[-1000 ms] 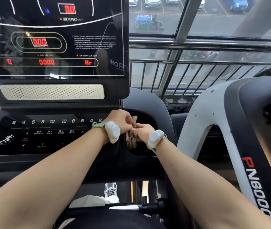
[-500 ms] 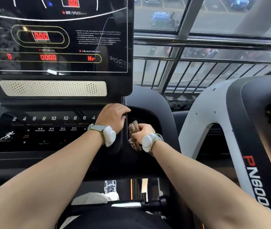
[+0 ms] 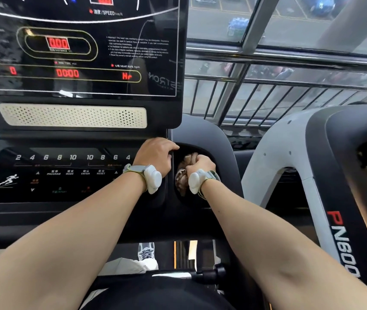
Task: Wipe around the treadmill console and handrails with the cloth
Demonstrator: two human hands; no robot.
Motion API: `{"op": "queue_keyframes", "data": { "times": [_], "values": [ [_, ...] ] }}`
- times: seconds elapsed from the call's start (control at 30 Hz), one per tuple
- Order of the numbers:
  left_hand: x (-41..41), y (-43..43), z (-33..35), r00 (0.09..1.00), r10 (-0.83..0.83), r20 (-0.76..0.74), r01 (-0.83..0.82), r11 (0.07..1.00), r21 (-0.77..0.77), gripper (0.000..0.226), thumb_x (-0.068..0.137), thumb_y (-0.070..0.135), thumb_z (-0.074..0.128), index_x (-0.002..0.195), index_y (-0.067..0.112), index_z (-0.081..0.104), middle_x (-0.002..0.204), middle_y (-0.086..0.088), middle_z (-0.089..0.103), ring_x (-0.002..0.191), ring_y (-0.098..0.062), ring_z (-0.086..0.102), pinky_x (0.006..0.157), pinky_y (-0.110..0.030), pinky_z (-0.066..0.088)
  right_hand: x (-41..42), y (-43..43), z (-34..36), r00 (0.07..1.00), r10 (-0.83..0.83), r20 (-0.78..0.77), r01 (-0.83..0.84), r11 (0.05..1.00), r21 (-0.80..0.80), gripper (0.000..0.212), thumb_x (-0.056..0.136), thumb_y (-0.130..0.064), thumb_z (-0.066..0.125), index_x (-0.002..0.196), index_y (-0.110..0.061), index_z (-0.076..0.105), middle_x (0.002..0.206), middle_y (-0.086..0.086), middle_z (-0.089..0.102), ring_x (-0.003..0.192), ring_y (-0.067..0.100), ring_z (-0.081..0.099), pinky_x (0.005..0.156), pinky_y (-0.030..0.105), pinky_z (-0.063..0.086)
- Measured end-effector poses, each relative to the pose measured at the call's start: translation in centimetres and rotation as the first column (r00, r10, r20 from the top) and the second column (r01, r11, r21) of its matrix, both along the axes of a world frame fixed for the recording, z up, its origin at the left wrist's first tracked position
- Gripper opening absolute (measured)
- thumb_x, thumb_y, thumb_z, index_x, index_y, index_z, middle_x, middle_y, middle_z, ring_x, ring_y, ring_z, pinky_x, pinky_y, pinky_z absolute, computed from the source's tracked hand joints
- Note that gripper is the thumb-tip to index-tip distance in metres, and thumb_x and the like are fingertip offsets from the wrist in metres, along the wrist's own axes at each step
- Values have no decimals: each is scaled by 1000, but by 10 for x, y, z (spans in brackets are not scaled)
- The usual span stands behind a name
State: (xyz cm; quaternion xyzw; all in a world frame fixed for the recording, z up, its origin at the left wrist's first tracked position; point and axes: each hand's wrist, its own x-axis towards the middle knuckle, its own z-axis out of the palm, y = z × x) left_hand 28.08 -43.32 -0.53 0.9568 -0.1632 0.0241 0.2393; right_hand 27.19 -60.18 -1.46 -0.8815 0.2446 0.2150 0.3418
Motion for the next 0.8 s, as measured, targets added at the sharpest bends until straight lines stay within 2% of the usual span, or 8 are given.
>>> {"op": "queue_keyframes", "data": {
  "times": [0.1,0.2,0.33,0.4,0.47,0.6,0.7,0.8],
  "values": [
    [-1,0,-2,1000,9,-11,-9,1000,-11,37,80,3,66,112,19,76,115,5,74,116,-19,63,102,-35,43,-7,-4,4,999,39,-16,-40,994,-98,23,87,-24,69,107,-15,63,108,10,69,88,32,62,74,33,48],
    [0,-2,0,1000,25,-13,-26,999,-20,36,80,2,65,111,18,76,116,3,74,116,-20,63,101,-35,45,-9,-11,18,982,176,-69,-183,975,-127,47,81,-43,82,111,-14,58,102,7,65,91,30,64,74,34,48],
    [3,-4,3,998,37,-42,-38,999,-22,40,82,3,63,116,19,75,118,0,74,118,-21,63,103,-36,46,-16,-12,33,964,265,-4,-259,935,-242,72,73,-45,88,119,-9,46,118,14,54,100,35,65,72,37,49],
    [3,-5,4,998,44,-55,-46,999,-23,40,82,3,63,117,20,75,119,0,73,118,-21,62,105,-36,45,-18,-8,32,938,338,71,-302,903,-307,70,75,-44,86,119,-11,43,117,12,44,92,34,63,72,40,53],
    [2,-4,2,997,50,-57,-52,998,-27,39,83,4,64,116,21,75,119,0,73,118,-20,62,105,-36,46,-18,-3,28,926,362,106,-317,899,-302,60,78,-41,82,119,-16,47,119,10,43,91,34,63,79,43,58],
    [3,-3,0,997,49,-63,-51,998,-36,39,82,5,63,116,22,75,119,1,72,117,-19,62,103,-35,47,-18,7,12,933,359,-8,-356,922,-153,54,85,-36,75,135,-29,58,130,6,44,103,33,63,93,44,57],
    [3,-2,-1,997,45,-68,-47,999,-29,39,82,5,63,115,22,75,119,2,72,117,-19,62,102,-35,47,-19,11,0,916,401,-8,-395,897,-197,32,84,-21,68,116,-27,66,122,2,42,101,33,62,84,38,56],
    [4,-3,-2,998,41,-57,-43,998,-37,39,81,3,64,114,20,75,118,1,73,116,-20,63,101,-36,48,-24,5,-4,891,453,-2,-440,865,-239,21,80,-13,63,99,-23,63,112,-1,39,94,32,59,72,34,50]
  ]
}}
